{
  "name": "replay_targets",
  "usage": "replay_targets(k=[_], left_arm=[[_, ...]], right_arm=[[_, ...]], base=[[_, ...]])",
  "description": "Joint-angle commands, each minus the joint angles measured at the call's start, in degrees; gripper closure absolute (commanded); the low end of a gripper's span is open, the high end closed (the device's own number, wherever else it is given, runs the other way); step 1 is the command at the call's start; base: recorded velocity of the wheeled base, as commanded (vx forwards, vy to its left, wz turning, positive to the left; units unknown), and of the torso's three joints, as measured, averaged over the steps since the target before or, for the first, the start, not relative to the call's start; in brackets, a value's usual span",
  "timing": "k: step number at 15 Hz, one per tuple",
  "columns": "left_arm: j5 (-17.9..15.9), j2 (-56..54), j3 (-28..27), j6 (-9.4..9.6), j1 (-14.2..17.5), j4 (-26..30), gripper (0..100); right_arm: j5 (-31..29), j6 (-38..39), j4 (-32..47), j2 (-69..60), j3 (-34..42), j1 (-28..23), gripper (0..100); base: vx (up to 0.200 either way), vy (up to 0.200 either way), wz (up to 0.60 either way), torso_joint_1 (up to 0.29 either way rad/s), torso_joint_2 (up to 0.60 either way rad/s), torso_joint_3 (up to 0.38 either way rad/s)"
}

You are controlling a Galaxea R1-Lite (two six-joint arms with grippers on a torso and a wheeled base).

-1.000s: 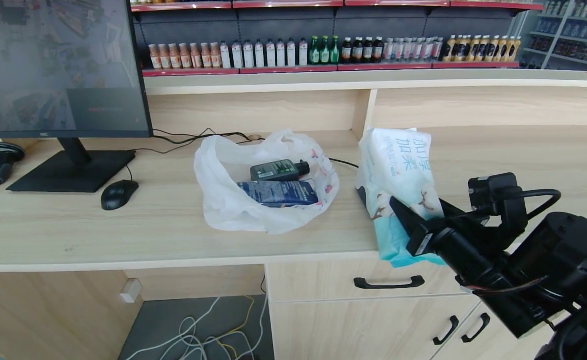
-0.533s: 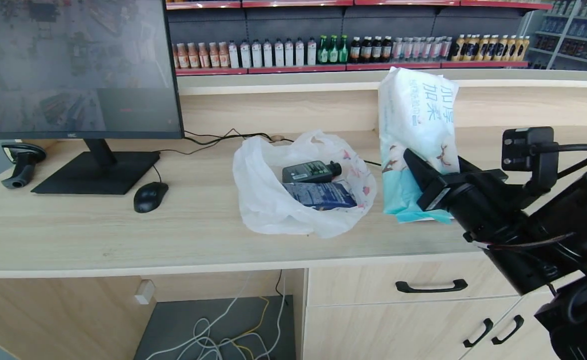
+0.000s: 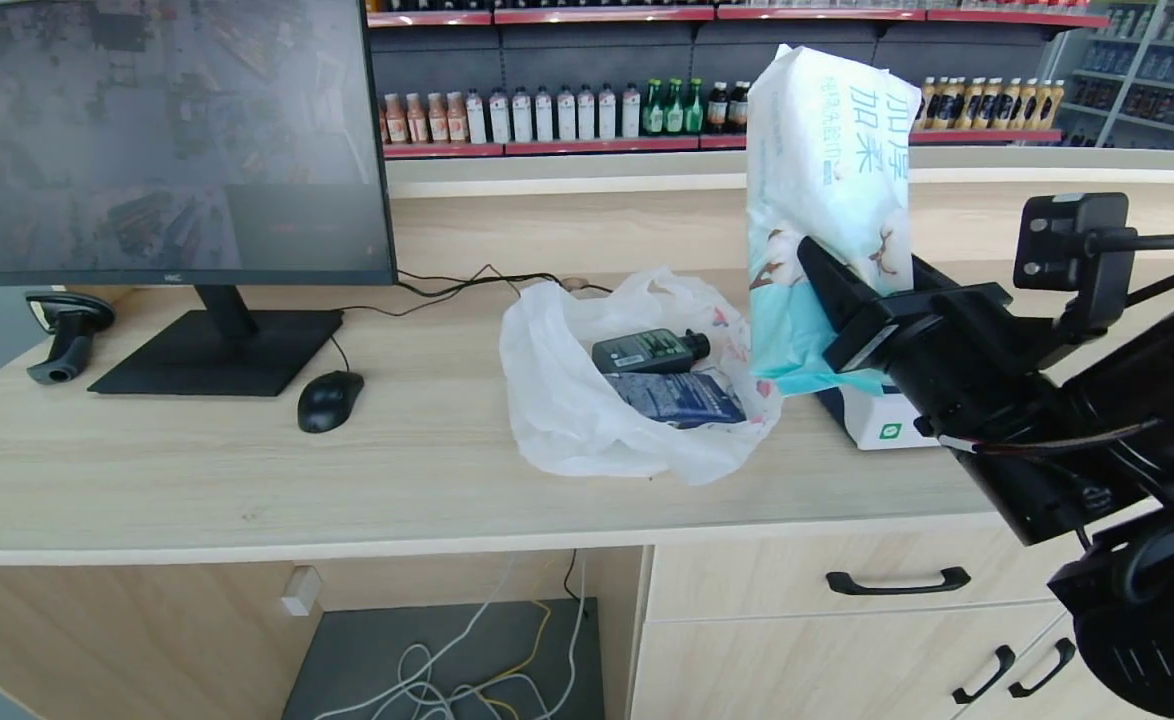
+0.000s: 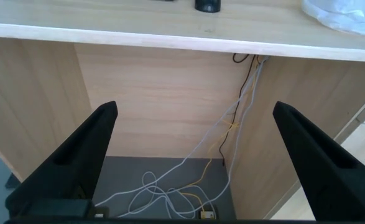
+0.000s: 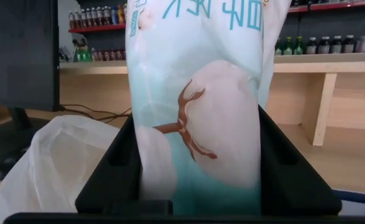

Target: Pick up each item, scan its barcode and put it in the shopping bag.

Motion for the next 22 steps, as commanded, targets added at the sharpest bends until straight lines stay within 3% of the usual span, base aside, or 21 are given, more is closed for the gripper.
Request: replay_targets(k=[1,4,8,22], left_arm=[[-0.01,0.0,0.0,-0.04,0.01,0.03,0],[-0.01,0.0,0.0,0.05,0.01,0.03,0],[-0.01,0.0,0.0,0.05,0.01,0.03,0],[-0.01,0.0,0.0,0.05,0.01,0.03,0]], right_arm=[[-0.26,-0.02,0.19,1.43,-2.32,0.19,100],[-4.39,1.12,0.71,4.07,-4.34,1.77,100],[-11.42,6.31,2.3,9.34,-6.8,11.44,100],[-7.29,10.88,1.15,14.0,-1.35,11.62,100]], base=[[0.2,0.0,0.0,0.002,-0.01,0.002],[0.0,0.0,0.0,0.0,0.0,0.0],[0.0,0.0,0.0,0.0,0.0,0.0],[0.0,0.0,0.0,0.0,0.0,0.0]])
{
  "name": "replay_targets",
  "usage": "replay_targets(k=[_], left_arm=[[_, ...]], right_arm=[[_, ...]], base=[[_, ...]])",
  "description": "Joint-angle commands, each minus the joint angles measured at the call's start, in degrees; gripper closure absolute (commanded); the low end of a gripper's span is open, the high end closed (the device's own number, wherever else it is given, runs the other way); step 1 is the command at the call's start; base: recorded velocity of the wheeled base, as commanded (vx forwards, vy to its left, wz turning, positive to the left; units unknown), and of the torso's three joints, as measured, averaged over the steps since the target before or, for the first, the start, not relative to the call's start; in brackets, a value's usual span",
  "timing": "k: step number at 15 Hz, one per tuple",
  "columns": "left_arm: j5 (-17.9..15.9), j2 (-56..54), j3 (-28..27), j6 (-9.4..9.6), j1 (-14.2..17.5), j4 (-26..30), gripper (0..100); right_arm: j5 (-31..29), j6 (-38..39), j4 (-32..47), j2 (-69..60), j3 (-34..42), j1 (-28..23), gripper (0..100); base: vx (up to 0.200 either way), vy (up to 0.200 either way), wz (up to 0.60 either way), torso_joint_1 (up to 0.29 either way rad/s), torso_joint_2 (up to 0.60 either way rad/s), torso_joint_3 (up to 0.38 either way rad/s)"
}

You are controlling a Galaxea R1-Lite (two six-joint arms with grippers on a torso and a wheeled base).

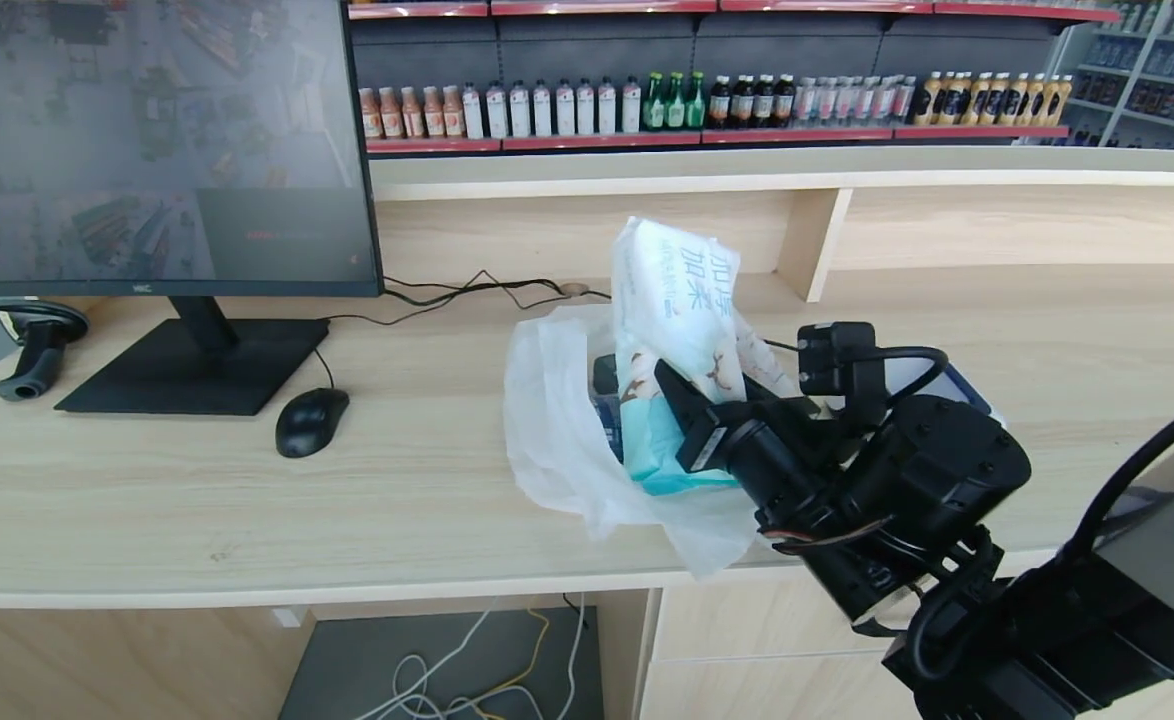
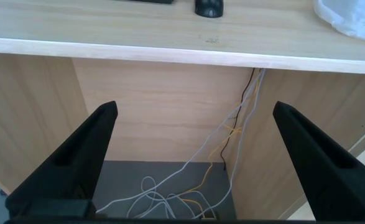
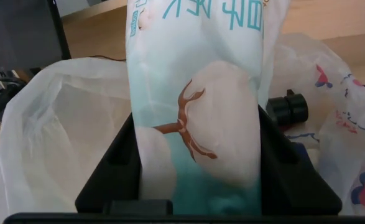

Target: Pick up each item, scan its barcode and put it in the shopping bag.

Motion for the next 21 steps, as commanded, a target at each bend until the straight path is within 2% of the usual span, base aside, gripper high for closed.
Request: replay_targets(k=[1,5,6,13,16,19,21], left_arm=[[-0.01,-0.02,0.0,-0.03,0.01,-0.02,0],[-0.01,-0.02,0.0,-0.03,0.01,-0.02,0],[-0.01,-0.02,0.0,-0.03,0.01,-0.02,0],[-0.01,-0.02,0.0,-0.03,0.01,-0.19,0],[-0.01,-0.02,0.0,-0.03,0.01,-0.19,0],[-0.01,-0.02,0.0,0.05,0.01,-0.19,0],[-0.01,-0.02,0.0,0.05,0.01,-0.11,0]], right_arm=[[0.01,0.11,-0.05,0.82,0.73,-0.2,100],[0.01,1.34,-0.05,1.17,1.87,-0.2,100],[0.01,1.6,-0.05,1.08,2.05,-0.2,0],[0.01,1.42,-0.85,-4.46,3.1,-0.38,0],[0.01,0.81,-0.93,-16.32,16.28,-0.29,0],[0.72,1.34,-1.02,-32.93,37.99,-0.29,0],[-0.69,2.74,4.69,-43.39,38.61,0.15,0]], base=[[0.0,0.0,0.0,0.0,0.0,0.0],[0.0,0.0,0.0,0.0,0.0,0.0],[0.0,0.0,0.0,0.0,0.0,0.0],[0.0,0.0,0.0,0.0,0.0,0.0],[0.0,0.0,0.0,0.0,0.0,0.0],[0.0,0.0,0.0,0.0,0.0,0.0],[0.0,0.0,0.0,0.0,0.0,0.0]])
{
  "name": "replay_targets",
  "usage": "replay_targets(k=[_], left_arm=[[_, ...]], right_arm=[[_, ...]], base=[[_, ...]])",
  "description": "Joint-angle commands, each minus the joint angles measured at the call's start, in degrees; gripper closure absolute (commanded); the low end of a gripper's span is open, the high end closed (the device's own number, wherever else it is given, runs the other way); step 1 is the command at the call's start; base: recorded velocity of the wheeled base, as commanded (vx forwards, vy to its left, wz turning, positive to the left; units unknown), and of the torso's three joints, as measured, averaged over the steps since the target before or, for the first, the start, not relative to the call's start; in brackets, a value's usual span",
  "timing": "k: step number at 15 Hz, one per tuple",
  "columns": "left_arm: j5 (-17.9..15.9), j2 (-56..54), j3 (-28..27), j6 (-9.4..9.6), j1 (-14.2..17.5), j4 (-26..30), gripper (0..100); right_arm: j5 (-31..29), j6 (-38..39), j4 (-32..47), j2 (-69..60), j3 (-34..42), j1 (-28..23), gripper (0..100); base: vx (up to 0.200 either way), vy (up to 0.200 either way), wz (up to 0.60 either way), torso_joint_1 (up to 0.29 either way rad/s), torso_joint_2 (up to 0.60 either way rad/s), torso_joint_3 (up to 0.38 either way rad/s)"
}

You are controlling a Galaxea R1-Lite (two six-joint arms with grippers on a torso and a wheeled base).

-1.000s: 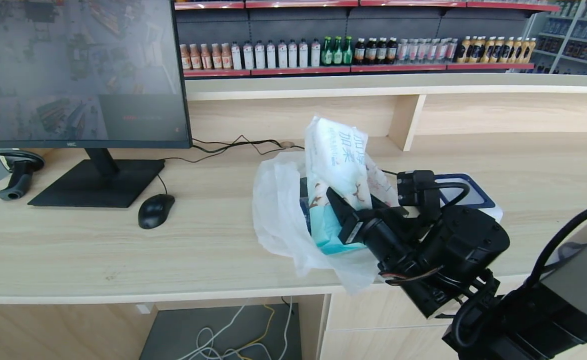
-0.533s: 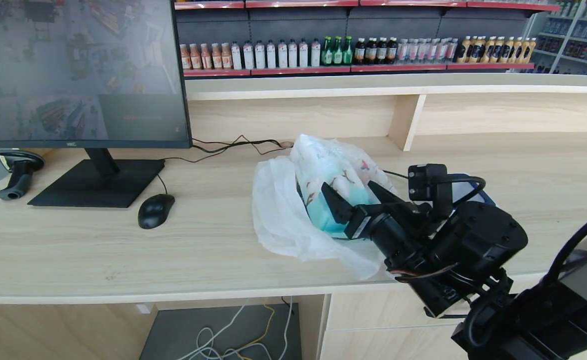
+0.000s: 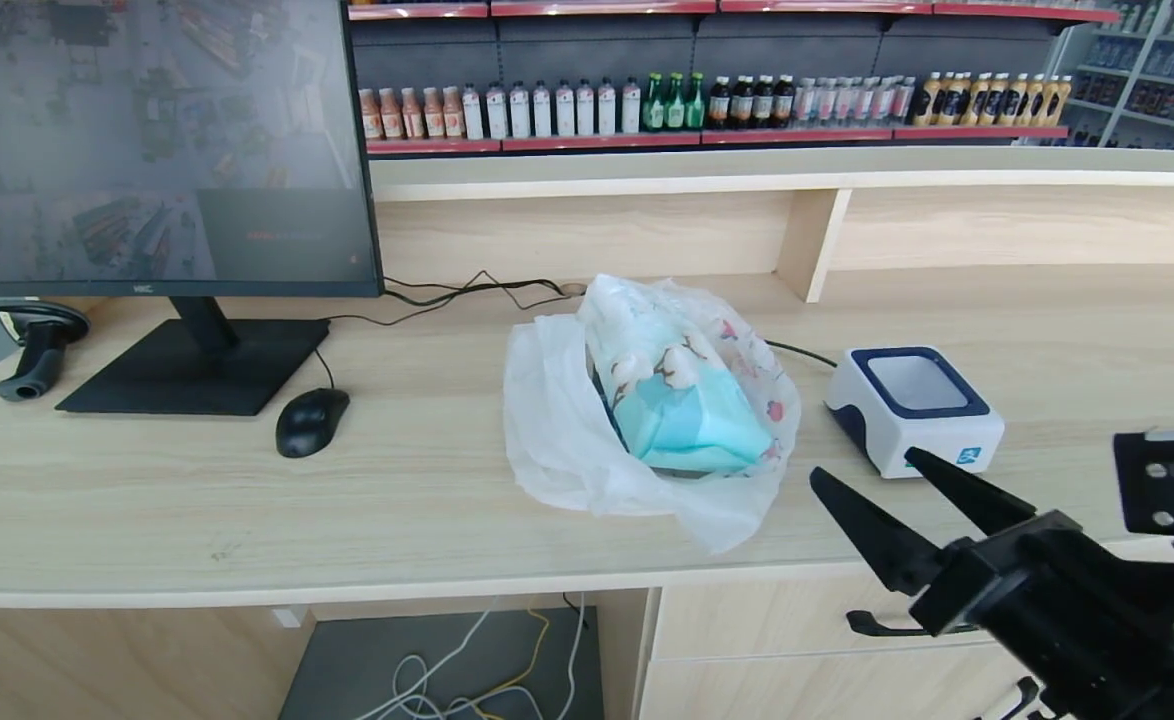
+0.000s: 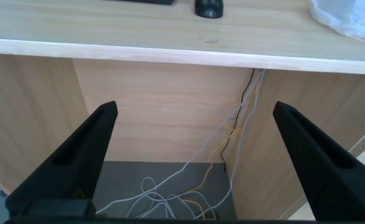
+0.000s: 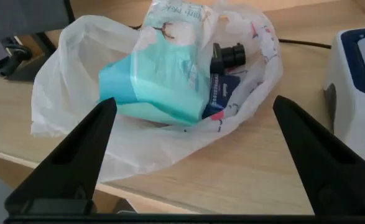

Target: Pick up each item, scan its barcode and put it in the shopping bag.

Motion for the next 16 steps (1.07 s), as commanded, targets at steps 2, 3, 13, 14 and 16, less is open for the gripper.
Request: replay_targets(k=[2,3,13,14,16], left_arm=[[0.01,-0.02,0.0,-0.02,0.01,0.0,0],[0.01,-0.02,0.0,-0.02,0.01,0.0,0],[0.01,-0.02,0.0,-0.02,0.01,0.09,0],[0.01,-0.02,0.0,-0.02,0.01,0.09,0],[0.01,-0.02,0.0,-0.02,0.01,0.09,0]], right_arm=[[0.77,-0.53,19.21,-28.07,4.71,3.39,0],[1.48,-3.96,34.07,-38.17,4.71,5.77,0],[12.46,-10.55,88.47,-79.83,3.21,7.35,0],[12.29,-11.34,88.56,-76.93,3.21,-9.88,0],[13.69,-14.24,89.0,-76.32,3.12,-27.02,0]], base=[[0.0,0.0,0.0,0.0,0.0,0.0],[0.0,0.0,0.0,0.0,0.0,0.0],[0.0,0.0,0.0,0.0,0.0,0.0],[0.0,0.0,0.0,0.0,0.0,0.0],[0.0,0.0,0.0,0.0,0.0,0.0]])
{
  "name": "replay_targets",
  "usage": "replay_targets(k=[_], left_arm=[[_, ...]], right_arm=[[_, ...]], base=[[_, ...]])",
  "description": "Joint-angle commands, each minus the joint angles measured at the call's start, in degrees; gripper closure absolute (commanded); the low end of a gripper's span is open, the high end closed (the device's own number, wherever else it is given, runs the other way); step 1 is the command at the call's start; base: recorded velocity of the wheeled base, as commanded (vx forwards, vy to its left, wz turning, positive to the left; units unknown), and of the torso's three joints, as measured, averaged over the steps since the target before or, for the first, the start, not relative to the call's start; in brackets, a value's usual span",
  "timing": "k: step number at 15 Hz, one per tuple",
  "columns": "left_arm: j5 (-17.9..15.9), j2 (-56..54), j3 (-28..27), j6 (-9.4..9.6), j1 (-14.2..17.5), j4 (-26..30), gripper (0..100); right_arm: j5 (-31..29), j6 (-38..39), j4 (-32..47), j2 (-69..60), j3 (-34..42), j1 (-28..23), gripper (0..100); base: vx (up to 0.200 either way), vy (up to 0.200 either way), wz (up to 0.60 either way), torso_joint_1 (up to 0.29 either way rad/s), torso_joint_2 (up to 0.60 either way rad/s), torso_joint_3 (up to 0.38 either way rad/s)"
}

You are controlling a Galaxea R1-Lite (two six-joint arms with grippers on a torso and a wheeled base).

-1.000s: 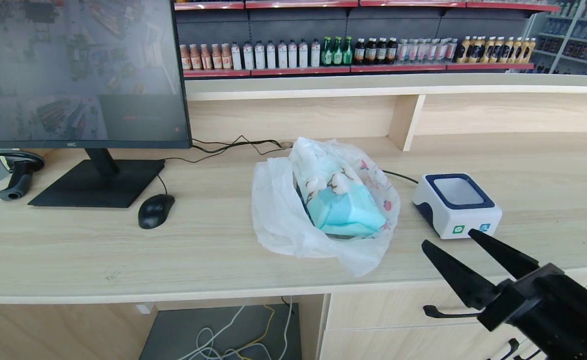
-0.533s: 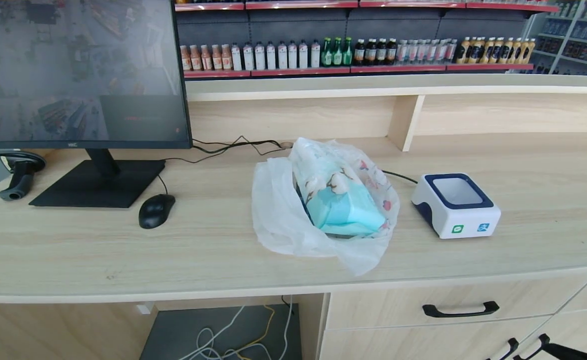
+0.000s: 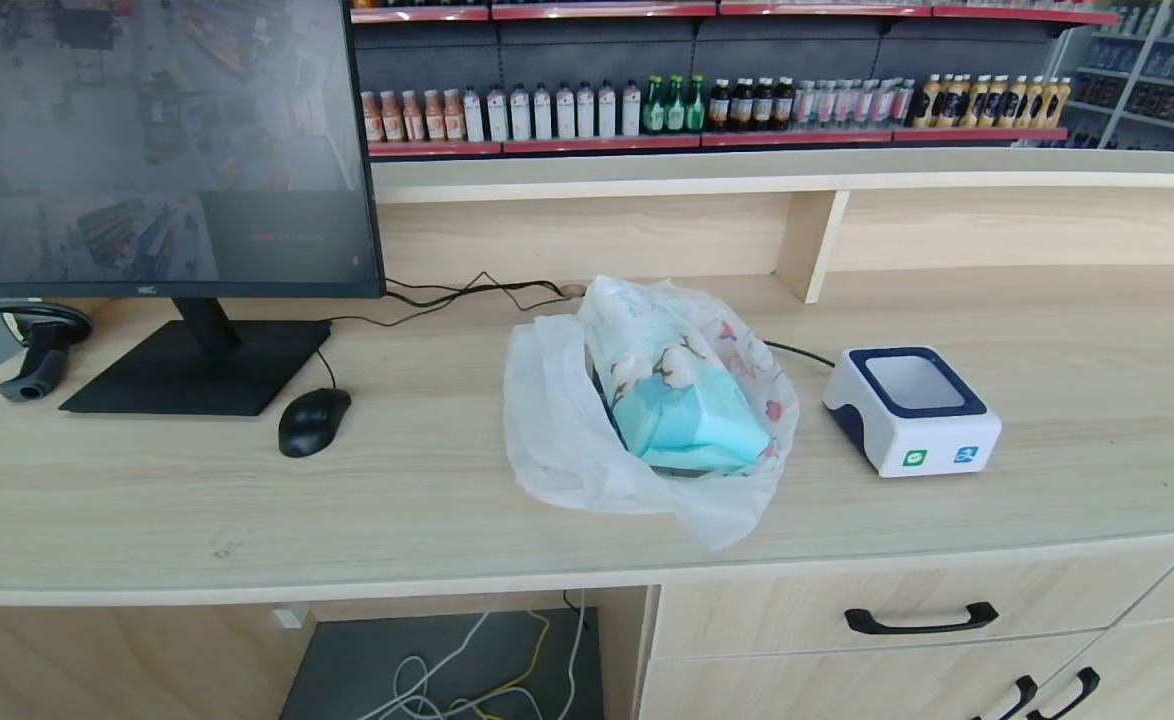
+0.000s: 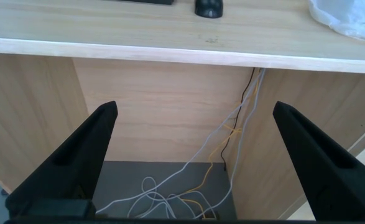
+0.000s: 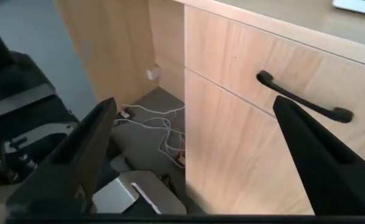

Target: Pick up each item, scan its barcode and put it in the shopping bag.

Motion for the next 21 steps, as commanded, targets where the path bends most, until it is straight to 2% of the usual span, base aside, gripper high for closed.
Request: replay_targets(k=[1,2,8,12,21], left_arm=[[0.01,-0.02,0.0,-0.08,0.01,-0.02,0],[0.01,-0.02,0.0,-0.08,0.01,-0.02,0],[0.1,-0.02,0.0,-0.35,0.01,0.07,0],[0.01,-0.02,0.0,-0.17,0.01,-0.11,0],[0.1,-0.02,0.0,-0.26,0.01,0.07,0]], right_arm=[[1.19,-1.46,0.98,1.57,-0.16,-34.0,0],[1.19,-1.29,0.98,-0.37,-0.16,-35.59,0],[0.05,0.38,-0.6,-1.07,0.54,-35.67,0],[0.49,1.17,-0.78,-1.07,0.54,-35.67,0],[0.75,1.61,-0.86,-1.07,0.63,-35.67,0]], base=[[0.0,0.0,0.0,0.0,0.0,0.0],[0.0,0.0,0.0,0.0,0.0,0.0],[-0.2,0.0,0.0,0.005,0.0,0.005],[0.0,0.0,0.0,0.0,0.0,0.0],[0.0,-0.2,0.0,0.007,0.01,0.001]])
